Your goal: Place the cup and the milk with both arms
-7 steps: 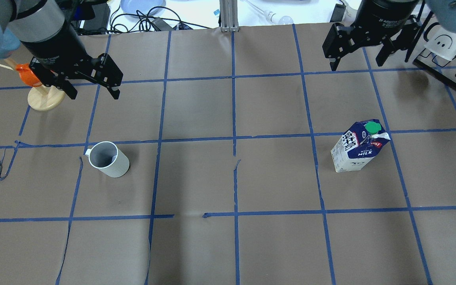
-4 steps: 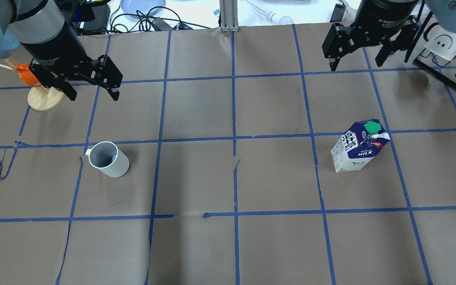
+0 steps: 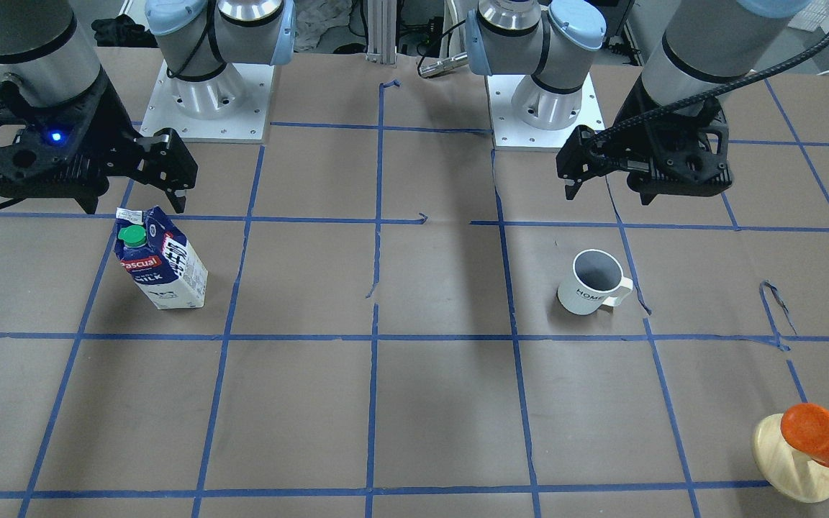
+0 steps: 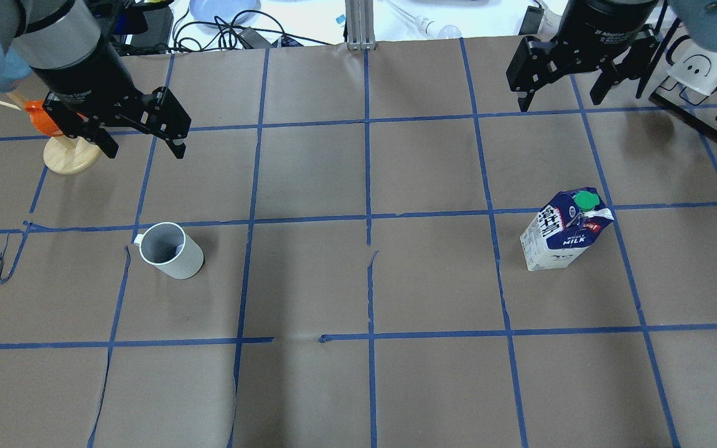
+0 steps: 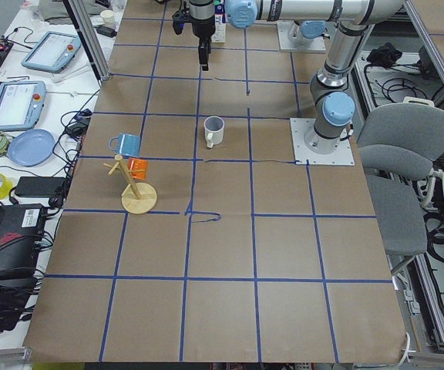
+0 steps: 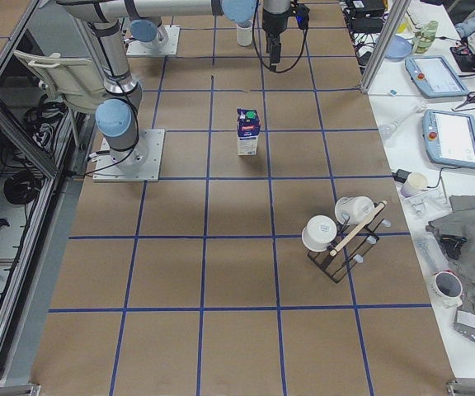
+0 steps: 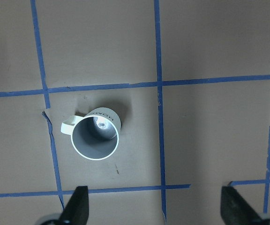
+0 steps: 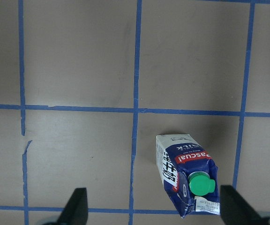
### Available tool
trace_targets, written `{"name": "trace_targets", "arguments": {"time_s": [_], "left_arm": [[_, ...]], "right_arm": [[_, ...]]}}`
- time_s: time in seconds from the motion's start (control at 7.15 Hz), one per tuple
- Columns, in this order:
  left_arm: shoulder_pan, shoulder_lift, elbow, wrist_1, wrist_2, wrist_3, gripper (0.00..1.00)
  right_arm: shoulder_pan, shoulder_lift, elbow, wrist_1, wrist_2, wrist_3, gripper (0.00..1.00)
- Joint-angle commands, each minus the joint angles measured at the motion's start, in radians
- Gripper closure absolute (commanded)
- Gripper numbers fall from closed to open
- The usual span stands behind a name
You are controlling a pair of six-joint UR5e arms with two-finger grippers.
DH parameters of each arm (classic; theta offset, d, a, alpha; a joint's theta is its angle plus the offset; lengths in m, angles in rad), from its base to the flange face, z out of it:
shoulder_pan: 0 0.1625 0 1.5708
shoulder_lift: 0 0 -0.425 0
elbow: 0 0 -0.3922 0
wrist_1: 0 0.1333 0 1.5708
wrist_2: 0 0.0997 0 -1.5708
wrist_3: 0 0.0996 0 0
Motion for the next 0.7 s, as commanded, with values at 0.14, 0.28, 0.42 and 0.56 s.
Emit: {"name": "trace_targets", "arguments": {"time_s": [0.14, 0.28, 0.42, 0.56], "left_arm": [[0.002, 0.0, 0.0, 0.001, 0.0, 0.001, 0.0], [0.002, 0.003, 0.0, -0.003, -0.001, 0.001, 0.0], [0.001, 0.003, -0.005, -0.002, -0.003, 0.001, 0.0], [0.004, 0.005, -0.005, -0.005, -0.001, 0.001, 0.0]], "right_arm": [[0.0, 0.0, 0.0, 0.0, 0.0, 0.0, 0.0], [0.0, 0.0, 0.0, 0.0, -0.002, 0.0, 0.0], [-0.002, 0.0, 0.0, 0.0, 0.0, 0.0, 0.0], [-0.002, 0.0, 0.0, 0.0, 0.002, 0.002, 0.0]]}}
